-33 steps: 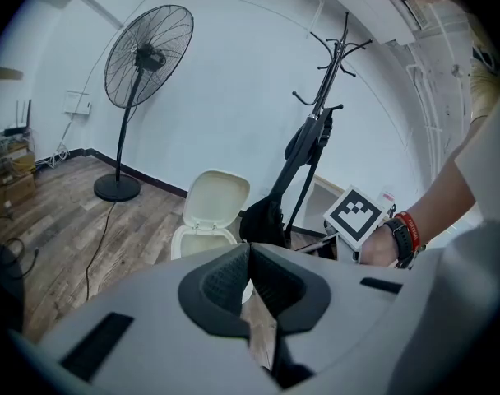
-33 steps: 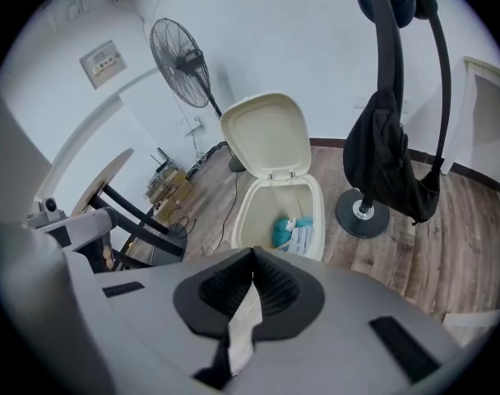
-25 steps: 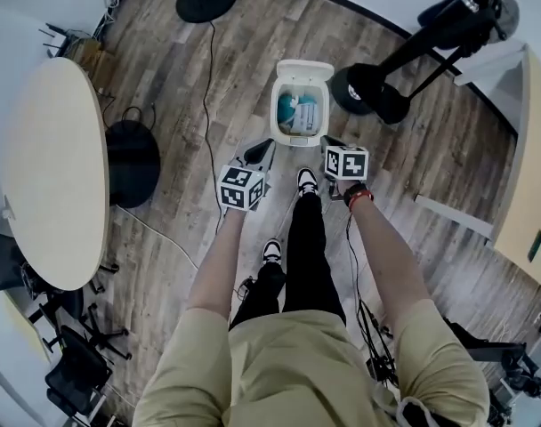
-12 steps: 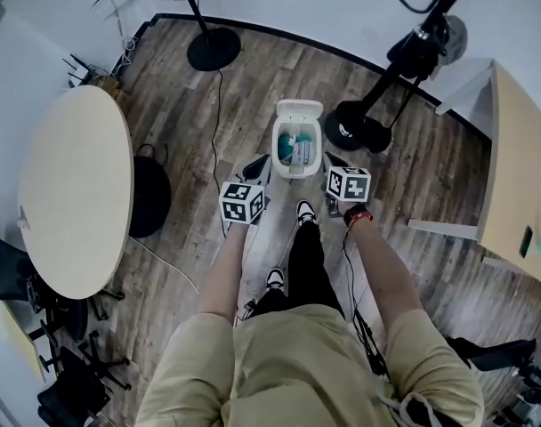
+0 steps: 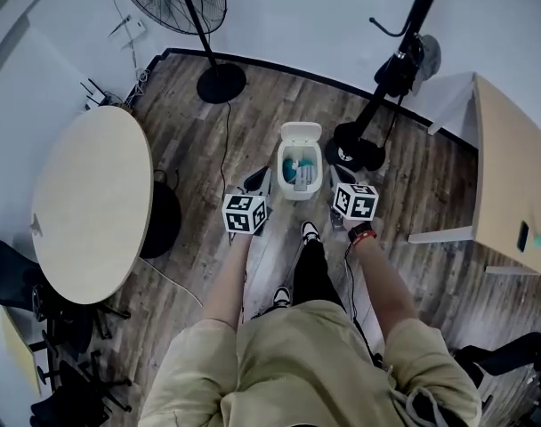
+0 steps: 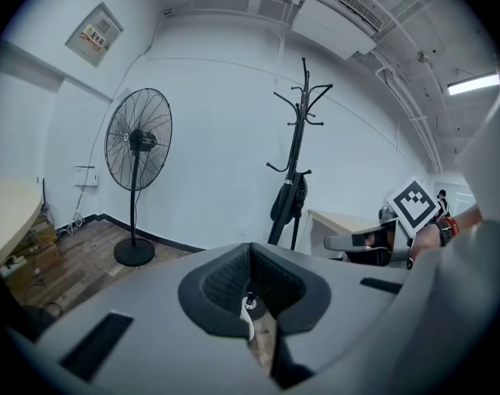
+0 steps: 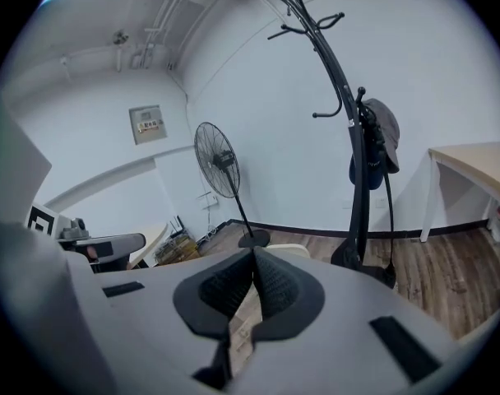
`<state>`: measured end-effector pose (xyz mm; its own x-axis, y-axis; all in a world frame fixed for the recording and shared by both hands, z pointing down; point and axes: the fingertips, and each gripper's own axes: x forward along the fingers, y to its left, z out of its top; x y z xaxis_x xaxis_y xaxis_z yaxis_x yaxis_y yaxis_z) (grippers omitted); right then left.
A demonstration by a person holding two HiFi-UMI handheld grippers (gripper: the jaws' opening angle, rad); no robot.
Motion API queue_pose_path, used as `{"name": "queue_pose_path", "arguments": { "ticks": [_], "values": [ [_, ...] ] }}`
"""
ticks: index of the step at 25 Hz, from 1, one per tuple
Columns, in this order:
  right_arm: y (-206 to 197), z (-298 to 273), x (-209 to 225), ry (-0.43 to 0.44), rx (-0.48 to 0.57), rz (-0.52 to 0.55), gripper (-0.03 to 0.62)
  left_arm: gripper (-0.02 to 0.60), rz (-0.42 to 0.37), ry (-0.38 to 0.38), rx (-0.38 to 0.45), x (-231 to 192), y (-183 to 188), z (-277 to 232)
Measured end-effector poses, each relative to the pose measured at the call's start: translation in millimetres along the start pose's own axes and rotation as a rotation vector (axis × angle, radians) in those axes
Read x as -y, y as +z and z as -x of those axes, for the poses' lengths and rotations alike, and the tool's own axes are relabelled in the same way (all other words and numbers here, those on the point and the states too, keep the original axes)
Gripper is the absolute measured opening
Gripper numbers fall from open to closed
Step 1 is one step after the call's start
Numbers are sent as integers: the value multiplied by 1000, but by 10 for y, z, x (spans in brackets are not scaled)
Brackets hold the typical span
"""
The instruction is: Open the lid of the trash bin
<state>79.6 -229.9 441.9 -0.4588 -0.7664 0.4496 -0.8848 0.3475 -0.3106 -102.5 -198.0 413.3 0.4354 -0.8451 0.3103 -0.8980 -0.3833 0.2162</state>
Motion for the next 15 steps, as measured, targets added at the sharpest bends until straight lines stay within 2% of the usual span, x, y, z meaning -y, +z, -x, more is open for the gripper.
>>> {"name": "queue_pose_path", "arguments": {
  "ticks": [4, 8, 15],
  "values": [
    [138, 419, -200, -17, 71, 29, 15, 23, -14, 22, 44, 83, 172, 401],
    [323, 748, -460, -28, 142, 82, 15, 23, -89, 48, 111, 196, 416, 748],
    [367, 1299, -895, -58, 239, 130, 15, 23, -135, 75, 183, 346, 601, 1305]
  ]
}}
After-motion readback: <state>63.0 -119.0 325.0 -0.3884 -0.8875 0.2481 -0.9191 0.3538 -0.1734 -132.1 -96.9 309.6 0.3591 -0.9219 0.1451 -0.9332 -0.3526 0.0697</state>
